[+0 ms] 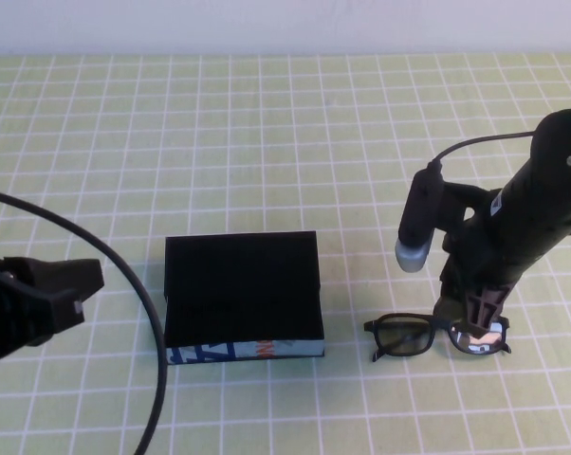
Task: Return glasses to glasses case
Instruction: Pick up the glasses from the table
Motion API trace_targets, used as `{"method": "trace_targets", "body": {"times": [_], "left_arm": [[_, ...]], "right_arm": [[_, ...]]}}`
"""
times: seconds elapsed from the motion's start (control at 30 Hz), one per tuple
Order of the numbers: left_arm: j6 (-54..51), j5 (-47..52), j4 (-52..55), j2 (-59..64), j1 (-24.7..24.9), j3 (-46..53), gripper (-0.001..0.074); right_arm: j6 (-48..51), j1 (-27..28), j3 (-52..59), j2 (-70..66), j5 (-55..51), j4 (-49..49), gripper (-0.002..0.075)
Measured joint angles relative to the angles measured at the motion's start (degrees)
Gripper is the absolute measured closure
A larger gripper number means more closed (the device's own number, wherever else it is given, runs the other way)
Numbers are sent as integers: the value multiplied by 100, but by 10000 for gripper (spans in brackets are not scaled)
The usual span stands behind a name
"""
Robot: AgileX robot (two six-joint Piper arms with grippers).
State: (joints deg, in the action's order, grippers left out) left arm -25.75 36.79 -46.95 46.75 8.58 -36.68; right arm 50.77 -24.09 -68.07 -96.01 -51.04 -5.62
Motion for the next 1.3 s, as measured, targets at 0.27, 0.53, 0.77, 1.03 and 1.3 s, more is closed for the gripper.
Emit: {"method": "trace_targets", "body": {"times": [0.27, 0.53, 0.77, 1.03, 1.3], "left_arm": [[0, 248, 0, 0, 0, 0, 736], [-39, 341, 85, 0, 0, 0, 736], [-61, 363, 127, 0, 0, 0, 736], [-61, 363, 140, 0, 0, 0, 736], [-61, 363, 150, 0, 0, 0, 736]], "right_arm": [[771, 0, 0, -27, 235, 9, 388], [918, 0, 0, -170, 204, -97, 386], [953, 0, 0, -424, 204, -121, 386], [953, 0, 0, -647, 235, -101, 386], [953, 0, 0, -753, 265, -65, 503]]}}
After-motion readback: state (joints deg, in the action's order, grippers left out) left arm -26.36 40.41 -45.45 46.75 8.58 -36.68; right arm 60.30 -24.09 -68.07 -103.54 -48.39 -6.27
